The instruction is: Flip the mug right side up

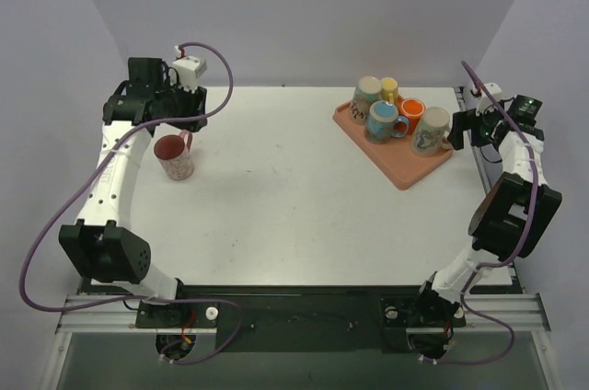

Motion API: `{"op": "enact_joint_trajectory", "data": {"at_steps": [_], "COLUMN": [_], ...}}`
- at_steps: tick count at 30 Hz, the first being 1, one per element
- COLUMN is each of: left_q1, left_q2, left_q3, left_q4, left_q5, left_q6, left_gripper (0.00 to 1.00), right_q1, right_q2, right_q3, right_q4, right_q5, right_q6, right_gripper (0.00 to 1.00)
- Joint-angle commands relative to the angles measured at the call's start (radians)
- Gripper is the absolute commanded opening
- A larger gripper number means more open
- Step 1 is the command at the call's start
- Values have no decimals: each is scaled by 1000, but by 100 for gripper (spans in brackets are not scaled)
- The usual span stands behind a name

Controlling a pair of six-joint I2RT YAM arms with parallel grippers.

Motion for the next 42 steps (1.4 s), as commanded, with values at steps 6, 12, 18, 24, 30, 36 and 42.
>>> {"op": "enact_joint_trajectory", "data": {"at_steps": [6, 12, 18, 24, 30, 36, 42], "left_q1": [-3, -15, -34, -54, -61, -63, -66], "left_q2": [-143, -128, -111, -112, -106, -105, -97], "left_q3": [-93, -76, -73, -61, -42, -61, -73], "left_q4": [165, 241, 262, 267, 289, 308, 348], "left_q5": [83, 95, 85, 89, 72, 65, 52], "left_q6": [87, 41, 54, 77, 94, 117, 110], "left_gripper": [57, 57, 56, 55, 55, 54, 54], "right_q1": [-26, 25, 57, 51, 105, 123, 135], "right_q2": [239, 268, 308, 322, 353, 366, 340], "right_q3": [262, 302, 346, 380, 423, 426, 397], "right_q4": [-360, -359, -356, -354, -440, -506, -532], "right_q5": [-133, -47, 36, 38, 48, 16, -24], "right_q6": [-439, -448, -445, -459, -507, -540, -542], "right_gripper": [73, 73, 74, 77, 77, 71, 61]}}
